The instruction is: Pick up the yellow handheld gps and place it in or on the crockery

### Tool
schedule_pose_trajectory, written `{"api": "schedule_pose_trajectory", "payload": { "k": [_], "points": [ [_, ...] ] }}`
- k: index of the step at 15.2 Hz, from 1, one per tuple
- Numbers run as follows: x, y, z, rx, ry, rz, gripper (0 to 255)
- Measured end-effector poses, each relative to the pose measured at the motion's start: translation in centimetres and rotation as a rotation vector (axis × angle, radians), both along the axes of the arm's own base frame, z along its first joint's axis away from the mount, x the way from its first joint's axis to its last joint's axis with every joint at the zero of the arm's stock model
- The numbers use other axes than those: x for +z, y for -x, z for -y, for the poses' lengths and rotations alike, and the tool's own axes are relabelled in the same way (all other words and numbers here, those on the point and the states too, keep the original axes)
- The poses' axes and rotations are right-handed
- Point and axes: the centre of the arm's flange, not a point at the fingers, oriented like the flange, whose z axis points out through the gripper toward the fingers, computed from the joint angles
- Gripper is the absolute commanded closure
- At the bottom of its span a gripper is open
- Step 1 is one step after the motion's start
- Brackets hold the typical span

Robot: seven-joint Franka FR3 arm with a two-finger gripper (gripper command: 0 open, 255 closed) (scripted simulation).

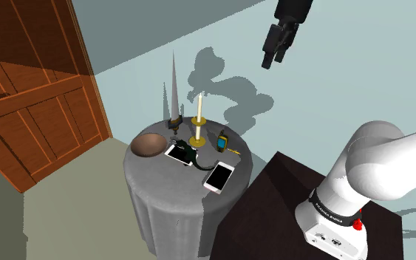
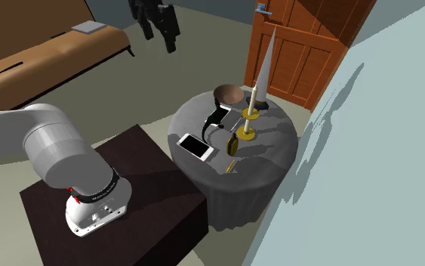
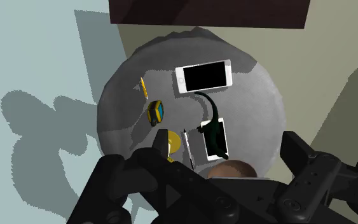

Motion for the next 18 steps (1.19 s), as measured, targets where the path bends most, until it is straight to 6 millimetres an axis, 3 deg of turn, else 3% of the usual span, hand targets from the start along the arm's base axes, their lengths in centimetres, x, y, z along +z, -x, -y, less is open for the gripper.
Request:
{"api": "schedule_pose_trajectory", "payload": {
  "k": [4, 18],
  "points": [
    [-2.3, -0.6, 0.9, 0.010, 0.003, 0.006, 0],
    [-19.4, -5.4, 5.8, 0.077, 0.025, 0.052, 0]
  ]
}}
